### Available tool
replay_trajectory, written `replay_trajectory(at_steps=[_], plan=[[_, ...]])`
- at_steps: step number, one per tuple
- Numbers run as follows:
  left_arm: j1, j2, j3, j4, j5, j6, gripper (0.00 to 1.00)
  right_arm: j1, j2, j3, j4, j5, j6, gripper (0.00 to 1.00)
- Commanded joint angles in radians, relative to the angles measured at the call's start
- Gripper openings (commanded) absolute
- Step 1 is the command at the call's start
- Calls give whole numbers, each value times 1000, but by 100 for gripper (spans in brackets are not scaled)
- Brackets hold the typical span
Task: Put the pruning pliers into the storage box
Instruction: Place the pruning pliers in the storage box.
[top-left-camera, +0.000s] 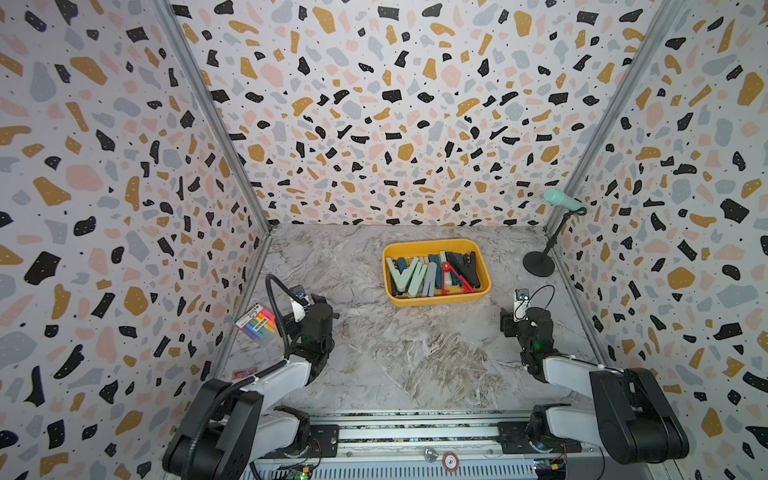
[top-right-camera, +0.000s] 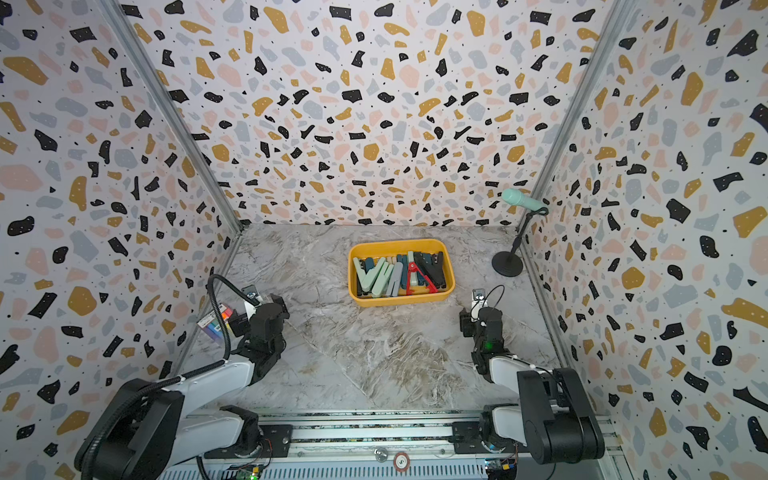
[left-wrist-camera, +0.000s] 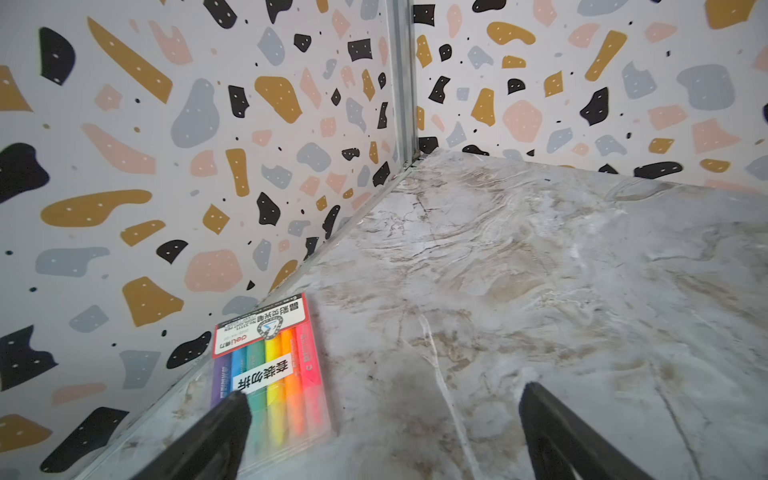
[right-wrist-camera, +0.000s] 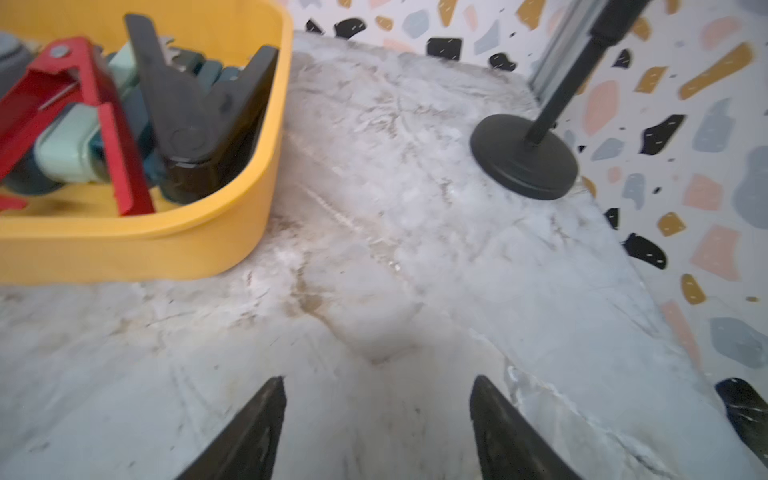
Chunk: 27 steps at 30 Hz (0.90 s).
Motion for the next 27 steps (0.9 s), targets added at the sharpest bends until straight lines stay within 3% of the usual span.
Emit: replay_trajectory(at_steps=[1,4,5,7,9,12,14,15,16,18,21,27], plan=[[33,69,-37,307,-23,115,100,-10,34,7,284,-42,28,73],[75,109,-57,368,132,127,100,-23,106,-34,426,-55,54,73],[82,145,-91,488,130,140,100,-23,150,-63,513,-50,59,74],[87,110,-110,475,159,132,100,-21,207,-98,670,-60,44,79],[95,90,-166,549,208,133,99,-21,178,-80,587,-67,44,79],[98,188,-273,877,206,157,100,-19,182,-60,549,-91,31,79],[98,149,-227,723,205,140,100,-11,192,-24,483,-63,30,82],[98,123,-169,568,209,126,100,-8,198,-4,450,-51,32,93],[102,132,-137,523,217,128,100,-8,195,-12,461,-52,33,99],[106,171,-176,659,220,143,100,-9,197,-11,462,-53,33,99],[107,128,-152,548,228,124,100,-9,195,-10,459,-53,33,99],[108,140,-160,581,225,132,100,-8,194,-11,459,-54,31,99]])
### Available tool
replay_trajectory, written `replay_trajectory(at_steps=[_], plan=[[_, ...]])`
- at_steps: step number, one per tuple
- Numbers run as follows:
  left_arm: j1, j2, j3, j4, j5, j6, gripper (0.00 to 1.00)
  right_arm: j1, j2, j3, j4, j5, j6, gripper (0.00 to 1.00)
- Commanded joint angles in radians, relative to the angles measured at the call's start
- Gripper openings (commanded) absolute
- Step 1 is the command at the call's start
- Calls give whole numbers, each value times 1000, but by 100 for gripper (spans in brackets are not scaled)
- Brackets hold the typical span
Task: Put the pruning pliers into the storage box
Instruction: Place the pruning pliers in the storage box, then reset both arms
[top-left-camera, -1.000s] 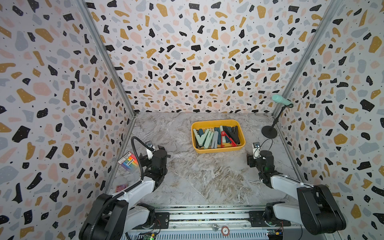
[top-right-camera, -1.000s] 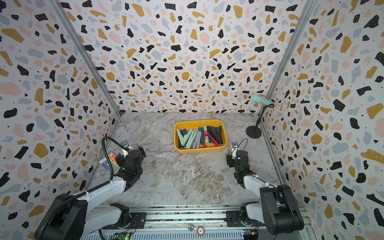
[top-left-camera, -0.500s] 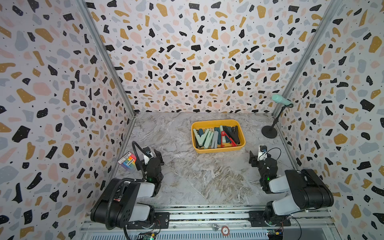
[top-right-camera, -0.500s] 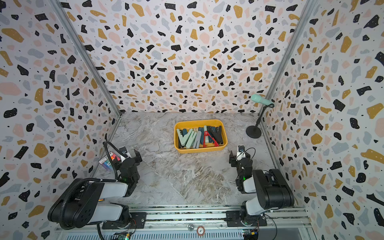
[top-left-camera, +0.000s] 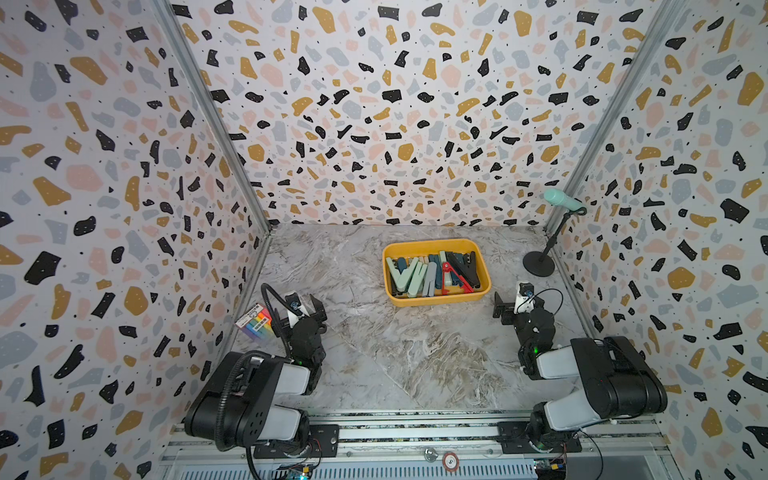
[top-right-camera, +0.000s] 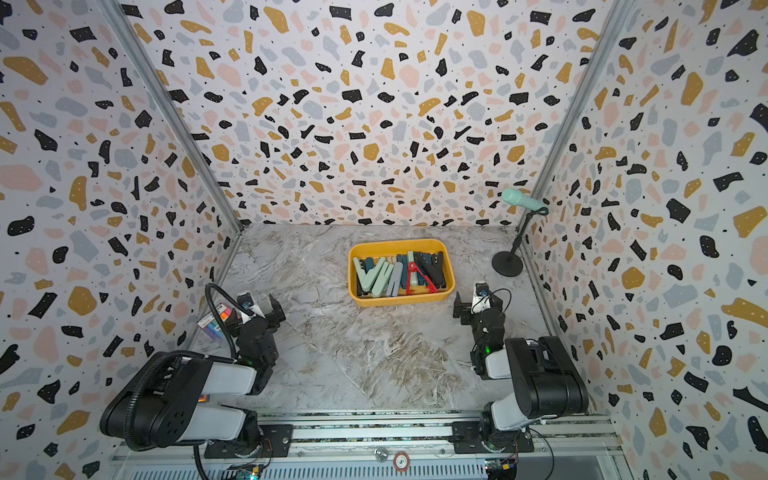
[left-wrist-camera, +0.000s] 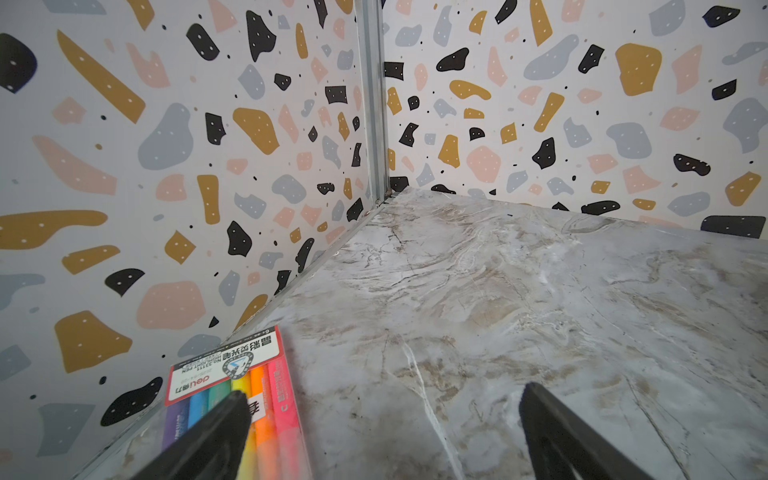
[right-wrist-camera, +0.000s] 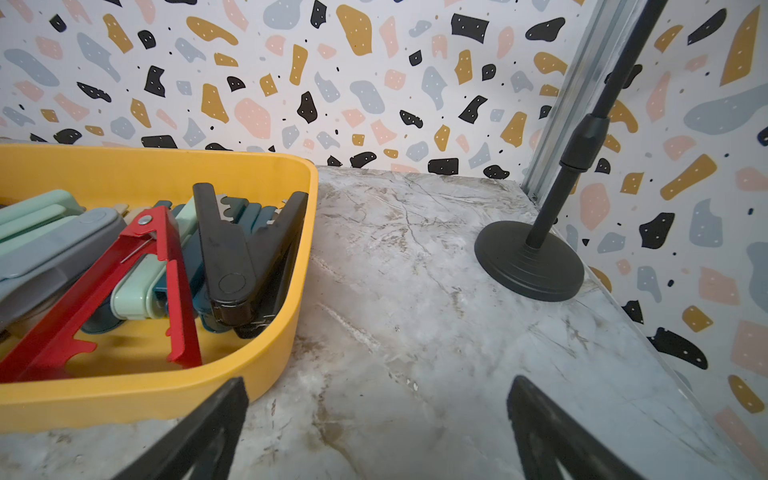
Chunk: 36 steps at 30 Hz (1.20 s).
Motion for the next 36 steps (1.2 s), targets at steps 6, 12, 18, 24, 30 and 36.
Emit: replay_trajectory(at_steps=[6,12,18,24,30,36], plan=[[6,-8,11,16,3,3,99,4,-7,13,-11,10,1,99],[5,-9,9,19,2,2,100,4,-8,13,-10,9,1,99],[7,-2,8,30,5,4,99,3,-7,14,-11,10,2,99],[6,-5,12,17,5,4,100,4,-7,13,-10,10,1,99],[6,-5,12,18,5,4,99,3,-7,13,-10,9,1,99],[6,-5,12,17,5,4,99,3,-7,12,-11,10,2,99]])
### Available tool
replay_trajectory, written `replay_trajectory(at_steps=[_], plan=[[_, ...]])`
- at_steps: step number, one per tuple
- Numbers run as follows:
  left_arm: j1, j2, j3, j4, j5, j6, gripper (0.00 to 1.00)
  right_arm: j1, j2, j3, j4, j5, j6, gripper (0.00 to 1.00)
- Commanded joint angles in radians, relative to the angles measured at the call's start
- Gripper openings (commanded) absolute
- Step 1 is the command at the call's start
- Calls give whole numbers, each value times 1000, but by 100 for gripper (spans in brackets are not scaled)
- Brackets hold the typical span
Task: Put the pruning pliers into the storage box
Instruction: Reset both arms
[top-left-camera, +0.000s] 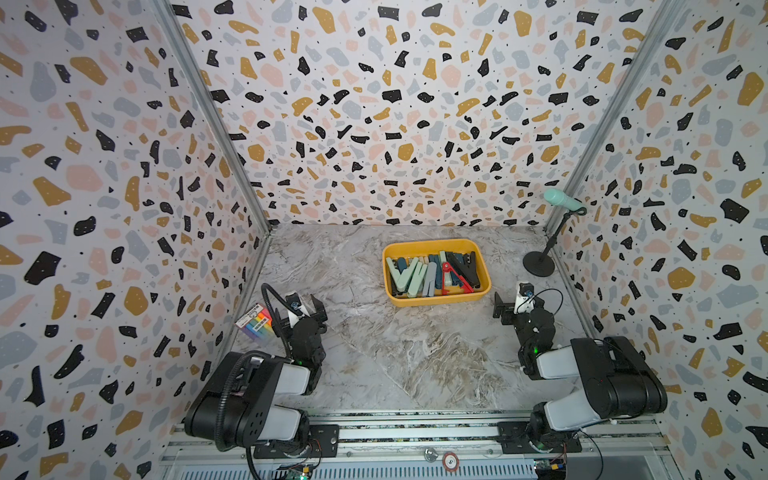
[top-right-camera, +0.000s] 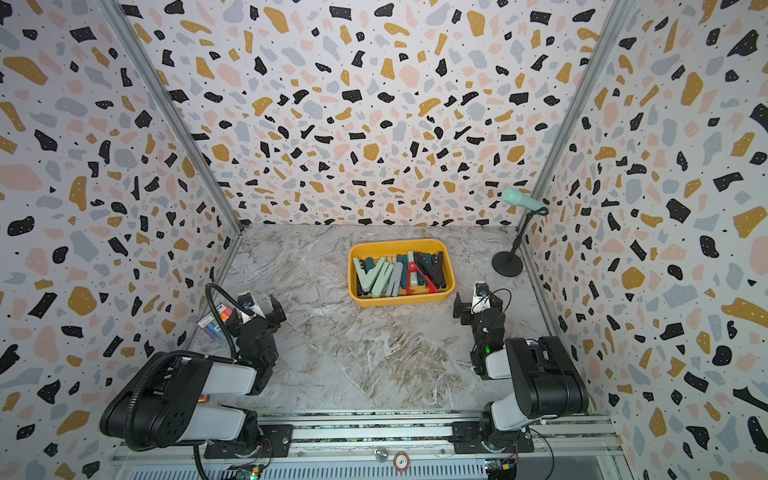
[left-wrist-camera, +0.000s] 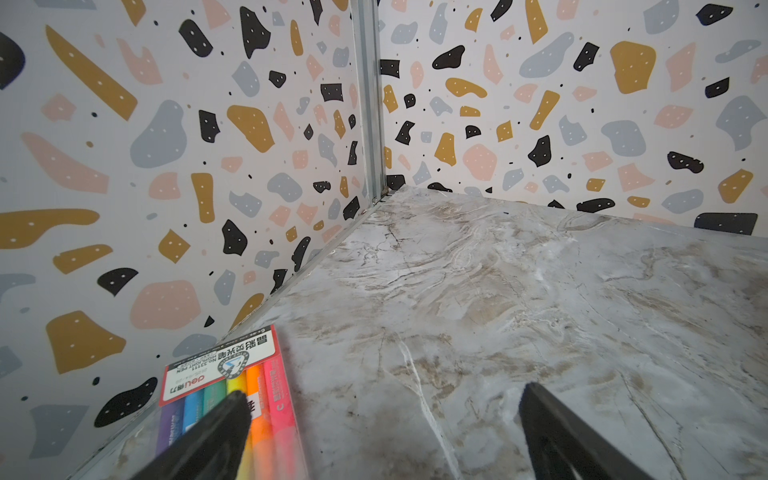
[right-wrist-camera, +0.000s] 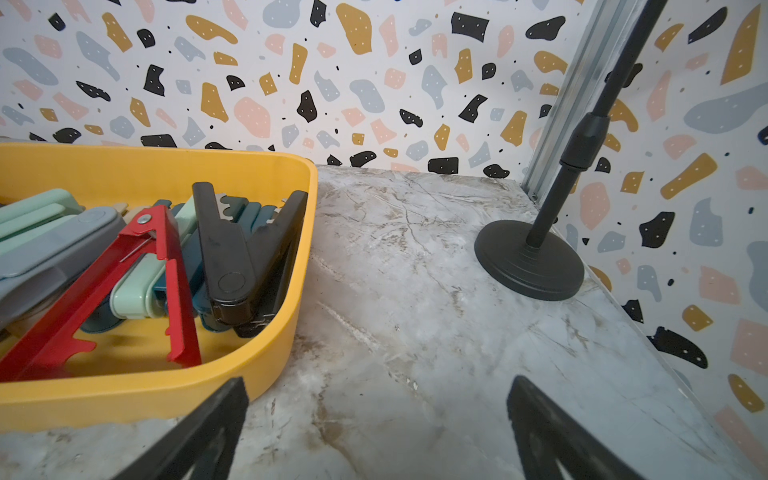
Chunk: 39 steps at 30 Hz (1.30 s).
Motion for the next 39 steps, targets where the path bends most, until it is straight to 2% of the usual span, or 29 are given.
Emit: replay_trajectory(at_steps=[1,13,17,39], plan=[[6,-4,12,22,-3,4,100,3,-7,14,-7,10,2,99],[7,-4,12,22,-3,4,99,4,-7,13,-7,9,2,100],[6,-6,12,21,-3,4,100,-10,-3,23,-21,-73,-13,100],[6,-5,12,22,-3,3,100,-11,-4,25,-23,-75,-16,99]])
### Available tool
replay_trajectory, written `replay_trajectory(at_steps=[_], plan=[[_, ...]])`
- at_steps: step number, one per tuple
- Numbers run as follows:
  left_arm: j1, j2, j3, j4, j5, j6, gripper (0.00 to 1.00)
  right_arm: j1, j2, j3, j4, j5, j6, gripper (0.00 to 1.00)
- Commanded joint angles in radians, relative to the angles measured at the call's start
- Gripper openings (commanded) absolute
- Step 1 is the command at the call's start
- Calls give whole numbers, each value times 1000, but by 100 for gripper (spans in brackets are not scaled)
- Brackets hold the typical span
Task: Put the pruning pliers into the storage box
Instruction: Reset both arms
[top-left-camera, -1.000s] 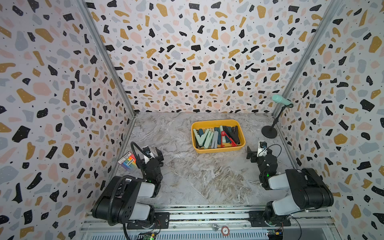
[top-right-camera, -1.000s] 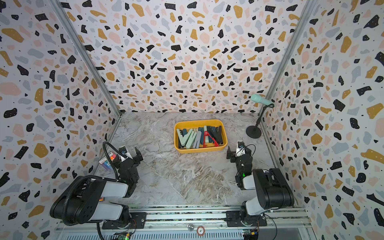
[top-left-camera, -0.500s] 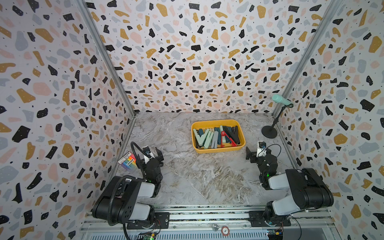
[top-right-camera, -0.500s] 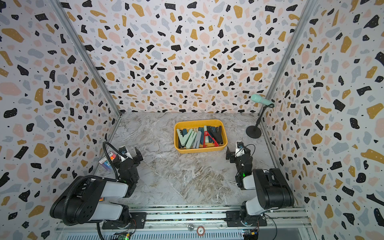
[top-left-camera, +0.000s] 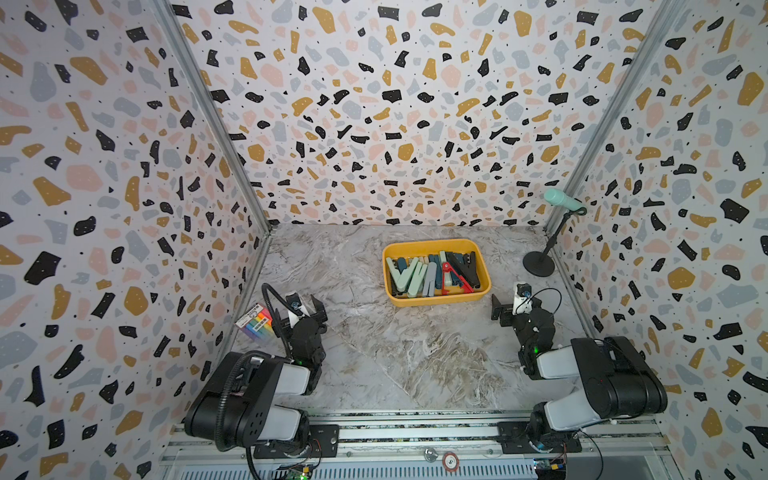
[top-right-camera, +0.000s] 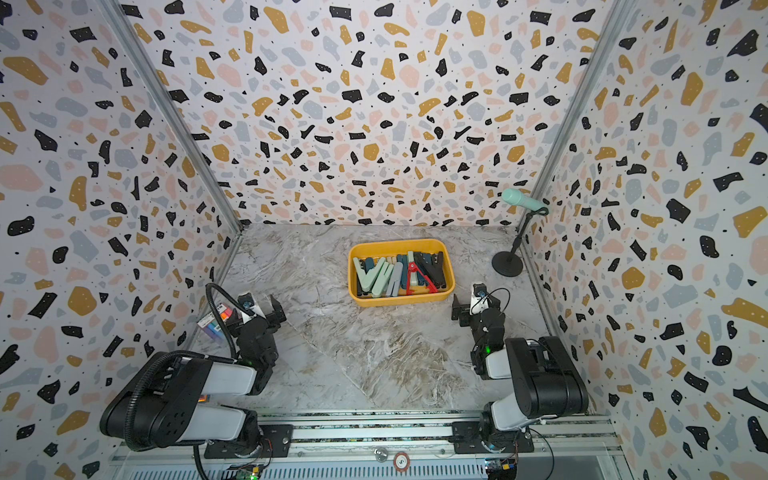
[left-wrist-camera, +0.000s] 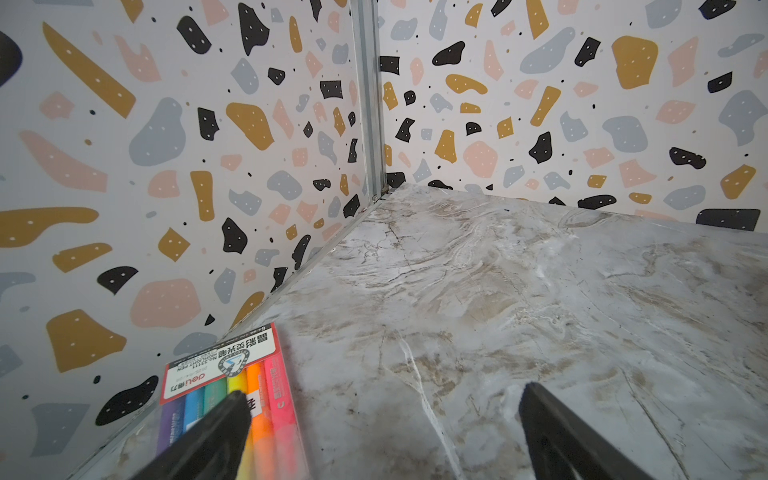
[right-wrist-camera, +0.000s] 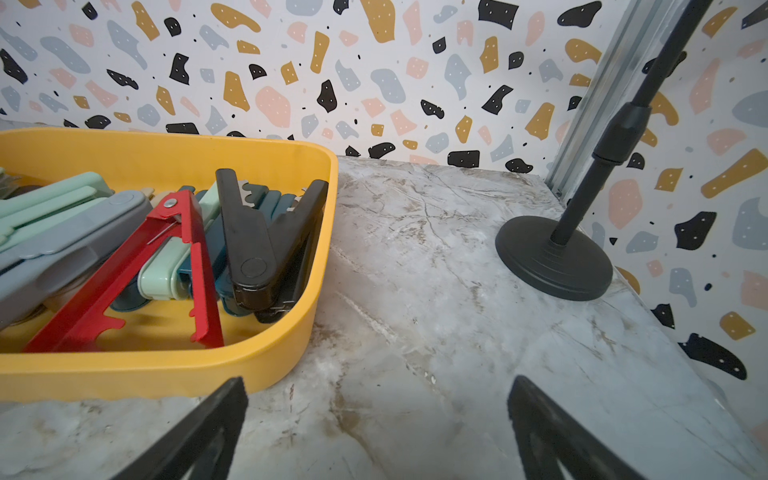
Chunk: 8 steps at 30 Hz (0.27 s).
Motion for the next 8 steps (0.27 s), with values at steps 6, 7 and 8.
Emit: replay_trajectory(at_steps=[6,7,8], plan=[[7,-1,9,42,-2,4,100,-4,-3,24,0,-2,-8,99],[7,0,9,42,-1,4,100,-3,-3,24,0,-3,-8,99],[7,0,9,42,-2,3,99,-3,-3,25,-1,-3,-8,99]])
